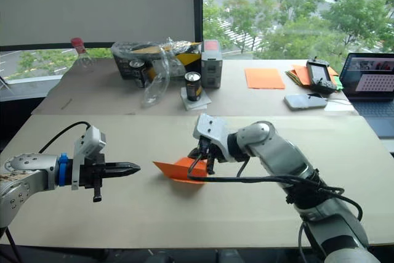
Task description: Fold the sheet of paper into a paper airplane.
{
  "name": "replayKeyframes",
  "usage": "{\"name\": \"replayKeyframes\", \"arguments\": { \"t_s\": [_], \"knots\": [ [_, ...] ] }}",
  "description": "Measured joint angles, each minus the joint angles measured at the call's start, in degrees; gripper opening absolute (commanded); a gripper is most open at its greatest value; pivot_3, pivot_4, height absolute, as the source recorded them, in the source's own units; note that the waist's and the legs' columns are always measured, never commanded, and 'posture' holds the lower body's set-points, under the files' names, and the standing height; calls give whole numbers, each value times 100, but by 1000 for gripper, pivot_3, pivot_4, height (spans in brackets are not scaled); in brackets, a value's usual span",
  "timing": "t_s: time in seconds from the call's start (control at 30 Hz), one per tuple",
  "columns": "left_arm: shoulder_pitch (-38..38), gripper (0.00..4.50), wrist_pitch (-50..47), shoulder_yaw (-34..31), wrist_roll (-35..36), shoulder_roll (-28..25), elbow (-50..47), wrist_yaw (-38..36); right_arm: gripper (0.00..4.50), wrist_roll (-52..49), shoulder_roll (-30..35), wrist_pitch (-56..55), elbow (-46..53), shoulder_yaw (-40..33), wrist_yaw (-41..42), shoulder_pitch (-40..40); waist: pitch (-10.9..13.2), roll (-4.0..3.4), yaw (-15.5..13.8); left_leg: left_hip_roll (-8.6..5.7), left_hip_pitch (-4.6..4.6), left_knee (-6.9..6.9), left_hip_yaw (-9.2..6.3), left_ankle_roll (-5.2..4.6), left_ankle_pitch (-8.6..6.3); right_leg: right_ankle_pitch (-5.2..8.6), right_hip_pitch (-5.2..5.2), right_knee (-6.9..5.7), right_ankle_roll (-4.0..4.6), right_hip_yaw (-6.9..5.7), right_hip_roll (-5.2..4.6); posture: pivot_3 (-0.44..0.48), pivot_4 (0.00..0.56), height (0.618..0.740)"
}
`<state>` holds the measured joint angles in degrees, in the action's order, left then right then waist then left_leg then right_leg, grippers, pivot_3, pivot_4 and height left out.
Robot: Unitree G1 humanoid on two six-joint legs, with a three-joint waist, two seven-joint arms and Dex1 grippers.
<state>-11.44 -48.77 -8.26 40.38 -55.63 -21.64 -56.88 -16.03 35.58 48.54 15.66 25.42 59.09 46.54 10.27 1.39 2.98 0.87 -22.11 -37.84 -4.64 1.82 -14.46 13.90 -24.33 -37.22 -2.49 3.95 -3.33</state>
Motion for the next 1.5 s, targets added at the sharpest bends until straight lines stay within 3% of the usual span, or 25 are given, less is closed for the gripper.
{"name": "replayKeyframes", "arguments": {
  "t_s": [0.07, 0.33, 0.63, 0.93, 1.1, 1.23, 1.37, 1.5],
  "knots": [
    [0, 0, 4, 51, -21, 16, 22, 3, 299, -62, -66, 333, -57, 112, 92, 207, 0, 0, -14, -1, -1, -1, -1, 0, 0, 0, 0, 1, 0, 0, -1, 0, 150, 730],
    [106, 0, 23, 69, -114, 99, -12, 114, 2999, 435, -500, 317, -912, 775, 33, 529, 0, 0, -33, -2, -7, -1, 0, 0, 0, -1, -5, 2, 1, 0, -4, 0, 150, 730],
    [266, 0, 20, 51, -202, 99, -23, 234, 2999, 707, -678, 262, -1332, 912, 48, 529, 0, 0, -34, -2, -4, -1, -1, 0, 0, -1, -5, 0, 2, -1, -3, 0, 150, 730],
    [226, 0, 156, 127, -374, 107, 8, 228, 45, 871, -624, 209, -1234, 1050, 146, 335, 0, 0, -34, -3, -5, -1, -1, 0, 0, -1, -5, 0, 2, -1, -3, 0, 150, 730],
    [15, 0, 216, 226, -378, 231, 26, 216, 14, 791, -366, 293, -869, 755, 83, 223, 0, 0, -43, -4, -6, -2, -1, 0, 0, -2, -4, 0, 2, -1, -5, 0, 150, 730],
    [-85, 0, 227, 305, -378, 377, 140, 207, 14, 787, 30, 378, -1189, 88, -68, 234, -1, 2, -56, -5, -5, -3, 0, 0, 0, -2, -1, 1, 2, -1, -5, 0, 150, 730],
    [-348, 0, 254, 494, -379, 594, 244, 171, 14, 947, 72, 30, -4053, -1145, -1394, 1140, 1, -1, -56, -8, -3, -3, 8, 10, 7, -18, -1, 6, 11, 4, -7, 0, 150, 730],
    [-355, 0, 254, 552, -434, 681, 325, 170, 14, 1256, 378, -954, -6006, -1911, -2405, 1947, 1, 0, -35, -3, -6, 6, 8, 9, 7, -17, -3, 16, 11, 2, -4, 0, 150, 730]
  ]
}}
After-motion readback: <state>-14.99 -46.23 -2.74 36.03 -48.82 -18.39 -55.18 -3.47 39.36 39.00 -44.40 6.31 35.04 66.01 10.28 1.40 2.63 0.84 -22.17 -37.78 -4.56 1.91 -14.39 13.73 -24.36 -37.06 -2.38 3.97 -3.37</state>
